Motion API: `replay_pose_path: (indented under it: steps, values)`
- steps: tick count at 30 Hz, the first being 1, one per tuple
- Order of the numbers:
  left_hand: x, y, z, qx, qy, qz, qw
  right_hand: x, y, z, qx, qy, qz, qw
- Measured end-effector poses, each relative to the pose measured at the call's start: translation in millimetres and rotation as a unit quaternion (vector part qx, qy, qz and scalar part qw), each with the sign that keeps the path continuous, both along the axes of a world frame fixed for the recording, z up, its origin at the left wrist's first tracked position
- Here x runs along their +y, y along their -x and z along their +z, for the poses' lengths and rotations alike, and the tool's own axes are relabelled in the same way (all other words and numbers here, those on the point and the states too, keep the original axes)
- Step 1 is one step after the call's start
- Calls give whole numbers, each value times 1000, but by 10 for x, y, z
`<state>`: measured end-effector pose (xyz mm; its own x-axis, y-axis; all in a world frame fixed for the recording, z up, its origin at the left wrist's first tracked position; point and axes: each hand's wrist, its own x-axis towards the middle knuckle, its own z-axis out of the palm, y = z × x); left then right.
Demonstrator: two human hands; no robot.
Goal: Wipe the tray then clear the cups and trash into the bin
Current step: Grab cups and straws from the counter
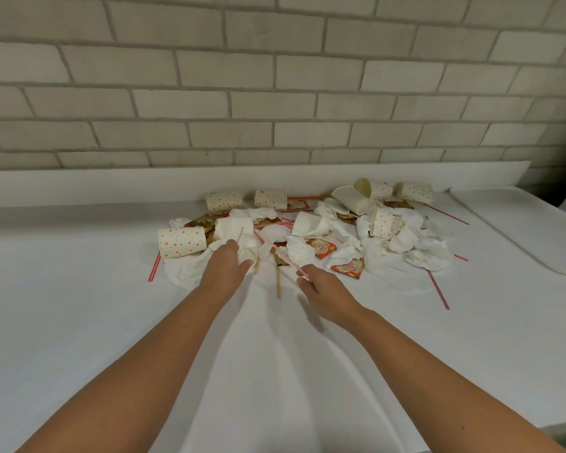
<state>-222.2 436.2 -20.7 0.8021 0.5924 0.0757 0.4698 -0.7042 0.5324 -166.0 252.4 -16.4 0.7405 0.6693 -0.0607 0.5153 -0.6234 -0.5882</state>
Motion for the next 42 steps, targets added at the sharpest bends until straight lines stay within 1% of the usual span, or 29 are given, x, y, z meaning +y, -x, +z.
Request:
replay_pose_path:
  steps: [6, 8, 14, 17, 19, 23, 27, 30, 33, 36, 38, 40, 42]
  values:
    - [45, -206, -31, 78, -86, 13, 993, -325, -105, -45, 1, 5, -40, 999]
    - [19, -234, -64, 87, -99, 5, 991, -437, -126, -50, 0, 3, -54, 999]
    - [-214, -285, 6, 40, -92, 17, 995, -741, -159, -56, 19, -5, -72, 997]
    - [-430, -300, 153, -12, -92, 14, 996, -877, -174, -35, 18, -29, -78, 996]
    - [-629, -326, 260, -45, -98, -7, 994, -981, -185, 14, 18, -50, -86, 995]
    - [-1171, -396, 451, -95, -104, -74, 987, -1258, -231, 93, 12, -62, -100, 993]
    - [-1857, -489, 493, -106, -66, -148, 981, -1694, -307, 121, 8, -84, -140, 986]
    - [-2387, -575, 460, -102, -24, -199, 974, -2106, -364, 130, 32, -128, -196, 972]
    - [-2935, -644, 425, -91, 17, -255, 962, -2607, -413, 152, 32, -140, -250, 957]
    - [-3489, -668, 380, -92, 51, -314, 944, -3202, -461, 109, -47, -107, -327, 938]
    - [-3843, -662, 346, -83, 74, -350, 930, -3615, -428, 76, -75, -112, -390, 911]
    - [-4208, -654, 298, -71, 103, -390, 912, -4045, -384, 16, -64, -119, -437, 889]
    - [-4487, -634, 246, -63, 129, -425, 894, -4369, -328, -73, -36, -111, -455, 883]
